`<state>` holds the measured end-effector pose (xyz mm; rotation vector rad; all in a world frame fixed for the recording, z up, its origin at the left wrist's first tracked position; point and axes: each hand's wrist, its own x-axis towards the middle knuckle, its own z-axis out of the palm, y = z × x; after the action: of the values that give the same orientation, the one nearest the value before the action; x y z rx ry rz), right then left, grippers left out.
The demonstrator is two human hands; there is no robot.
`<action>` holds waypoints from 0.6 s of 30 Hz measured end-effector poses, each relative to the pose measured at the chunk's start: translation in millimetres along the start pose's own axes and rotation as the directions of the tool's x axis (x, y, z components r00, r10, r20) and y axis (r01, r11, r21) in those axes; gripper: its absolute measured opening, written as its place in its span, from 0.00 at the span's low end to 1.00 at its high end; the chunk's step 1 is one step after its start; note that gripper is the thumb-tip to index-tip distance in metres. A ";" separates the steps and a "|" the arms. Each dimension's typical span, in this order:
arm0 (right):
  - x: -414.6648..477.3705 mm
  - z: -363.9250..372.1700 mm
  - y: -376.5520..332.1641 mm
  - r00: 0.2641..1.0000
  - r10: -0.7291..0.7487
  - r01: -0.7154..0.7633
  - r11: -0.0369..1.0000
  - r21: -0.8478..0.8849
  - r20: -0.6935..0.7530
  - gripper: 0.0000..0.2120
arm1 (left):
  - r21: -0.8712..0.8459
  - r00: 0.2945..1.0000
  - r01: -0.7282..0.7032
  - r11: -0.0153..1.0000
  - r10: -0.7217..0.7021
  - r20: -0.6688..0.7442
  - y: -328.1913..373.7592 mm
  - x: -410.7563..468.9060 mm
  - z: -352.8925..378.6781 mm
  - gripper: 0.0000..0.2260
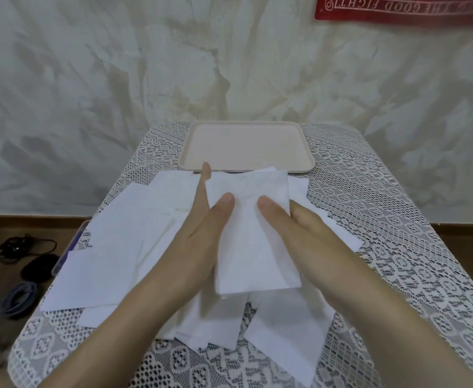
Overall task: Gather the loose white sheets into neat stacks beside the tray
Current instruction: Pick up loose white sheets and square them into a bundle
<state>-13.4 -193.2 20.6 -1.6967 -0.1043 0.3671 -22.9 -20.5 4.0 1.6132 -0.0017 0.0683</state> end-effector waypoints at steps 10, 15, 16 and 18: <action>2.7 4.5 6.7 0.993 0.023 -0.028 0.998 -0.048 -0.116 0.30 | 0.020 0.999 -0.036 0.999 0.035 0.041 1.7 -3.7 0.6 0.32; 8.3 7.0 10.4 0.993 0.064 -0.057 0.996 0.070 -0.104 0.38 | 0.008 0.999 -0.041 0.999 0.041 0.023 2.1 -6.4 0.3 0.31; 9.6 7.3 12.0 0.993 0.066 -0.058 0.994 0.088 -0.093 0.41 | 0.014 0.998 -0.046 0.999 0.045 0.037 2.5 -7.1 0.7 0.31; 10.7 6.8 12.7 0.995 0.077 -0.066 0.988 0.142 -0.069 0.45 | 0.031 0.995 -0.057 0.998 0.054 0.079 3.5 -8.2 2.3 0.32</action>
<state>-7.1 -185.8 5.5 -1.5760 0.0366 0.3560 -31.1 -23.3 7.0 1.6487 -0.1063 0.0487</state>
